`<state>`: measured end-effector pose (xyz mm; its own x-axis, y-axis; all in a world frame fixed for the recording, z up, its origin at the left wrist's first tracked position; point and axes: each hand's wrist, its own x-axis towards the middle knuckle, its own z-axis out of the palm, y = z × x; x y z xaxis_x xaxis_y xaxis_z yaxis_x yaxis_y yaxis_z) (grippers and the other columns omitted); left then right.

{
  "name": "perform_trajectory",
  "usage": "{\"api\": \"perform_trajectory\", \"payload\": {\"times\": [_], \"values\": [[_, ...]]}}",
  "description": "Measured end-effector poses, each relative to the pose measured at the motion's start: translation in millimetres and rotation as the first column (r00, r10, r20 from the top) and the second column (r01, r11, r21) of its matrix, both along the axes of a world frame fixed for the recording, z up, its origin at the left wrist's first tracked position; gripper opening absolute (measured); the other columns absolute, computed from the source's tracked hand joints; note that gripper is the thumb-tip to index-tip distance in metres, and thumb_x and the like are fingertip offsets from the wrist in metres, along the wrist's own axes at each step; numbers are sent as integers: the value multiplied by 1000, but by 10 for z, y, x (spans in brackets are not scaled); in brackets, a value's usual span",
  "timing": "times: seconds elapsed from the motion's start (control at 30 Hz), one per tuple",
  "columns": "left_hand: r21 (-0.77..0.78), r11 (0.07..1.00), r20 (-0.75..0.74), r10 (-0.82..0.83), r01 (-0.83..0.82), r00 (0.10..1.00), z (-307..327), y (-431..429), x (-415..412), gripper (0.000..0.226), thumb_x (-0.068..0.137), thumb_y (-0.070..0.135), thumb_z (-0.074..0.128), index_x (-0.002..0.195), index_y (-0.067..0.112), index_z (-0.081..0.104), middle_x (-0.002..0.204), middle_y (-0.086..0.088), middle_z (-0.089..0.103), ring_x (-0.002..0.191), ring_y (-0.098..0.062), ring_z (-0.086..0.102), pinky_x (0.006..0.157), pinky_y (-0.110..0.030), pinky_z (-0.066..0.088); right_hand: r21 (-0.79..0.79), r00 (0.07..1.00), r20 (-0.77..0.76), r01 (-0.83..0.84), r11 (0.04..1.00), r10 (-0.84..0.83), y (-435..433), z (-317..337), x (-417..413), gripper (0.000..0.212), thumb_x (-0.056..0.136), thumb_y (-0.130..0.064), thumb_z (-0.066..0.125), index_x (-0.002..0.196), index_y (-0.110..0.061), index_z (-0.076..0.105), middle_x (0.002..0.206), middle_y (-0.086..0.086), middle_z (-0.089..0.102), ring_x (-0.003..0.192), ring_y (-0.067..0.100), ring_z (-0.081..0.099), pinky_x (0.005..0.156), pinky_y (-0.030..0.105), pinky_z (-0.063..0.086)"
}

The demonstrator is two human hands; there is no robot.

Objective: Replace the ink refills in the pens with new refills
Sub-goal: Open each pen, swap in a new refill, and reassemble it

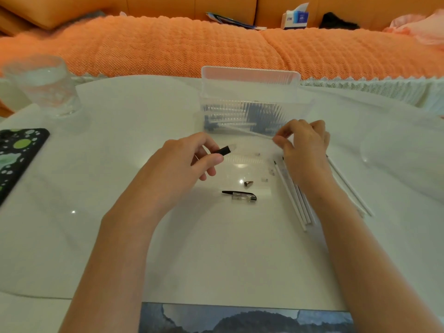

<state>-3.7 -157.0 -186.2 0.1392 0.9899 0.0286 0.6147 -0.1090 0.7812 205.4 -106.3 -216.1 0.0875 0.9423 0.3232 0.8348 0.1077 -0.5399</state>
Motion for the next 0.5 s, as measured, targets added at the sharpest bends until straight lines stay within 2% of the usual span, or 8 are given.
{"api": "perform_trajectory", "payload": {"times": [0.07, 0.13, 0.23, 0.33, 0.5], "values": [[12, 1000, 11, 23, -24, 1000, 8, 10, -14, 4, 92, 31, 56, 89, 29, 58, 75, 11, 68, 69, -3, 61, 76, -31, 51, 42, 980, -195, -18, 999, 26, -32, 89, 20, 6, 94, -14, 54, 92, -15, 60, 83, -6, 51, 95, 15, 45, 83, 21, 37], [22, 999, 24, 43, -43, 999, 22, 18, -30, 3, 94, 28, 55, 93, 26, 56, 77, 10, 68, 73, -6, 63, 82, -35, 52, 57, 950, -294, -88, 994, 101, -75, 165, 50, 5, 92, -12, 56, 90, -13, 60, 78, -2, 62, 77, -2, 53, 68, 10, 39], [23, 998, 46, 61, -62, 997, 43, 19, -45, 4, 95, 27, 53, 97, 24, 54, 80, 8, 67, 78, -9, 64, 86, -38, 51, 41, 895, -399, -198, 979, 197, -145, 225, 94, 9, 91, -8, 58, 85, -14, 60, 71, -2, 64, 62, -2, 56, 65, 13, 44], [29, 997, 55, 70, -72, 996, 49, 15, -59, 4, 95, 26, 53, 97, 23, 53, 79, 8, 68, 77, -8, 64, 86, -39, 51, 15, 866, -436, -267, 964, 247, -202, 238, 126, 17, 90, -5, 58, 79, -18, 59, 68, -1, 63, 58, 0, 55, 60, 10, 43], [34, 996, 66, 84, -87, 994, 45, 16, -91, 1, 94, 26, 54, 93, 25, 54, 78, 7, 68, 75, -7, 64, 86, -39, 51, -21, 865, -430, -295, 955, 258, -232, 226, 167, 16, 90, -4, 59, 80, -17, 60, 68, 0, 63, 58, 0, 56, 61, 10, 44]]}}
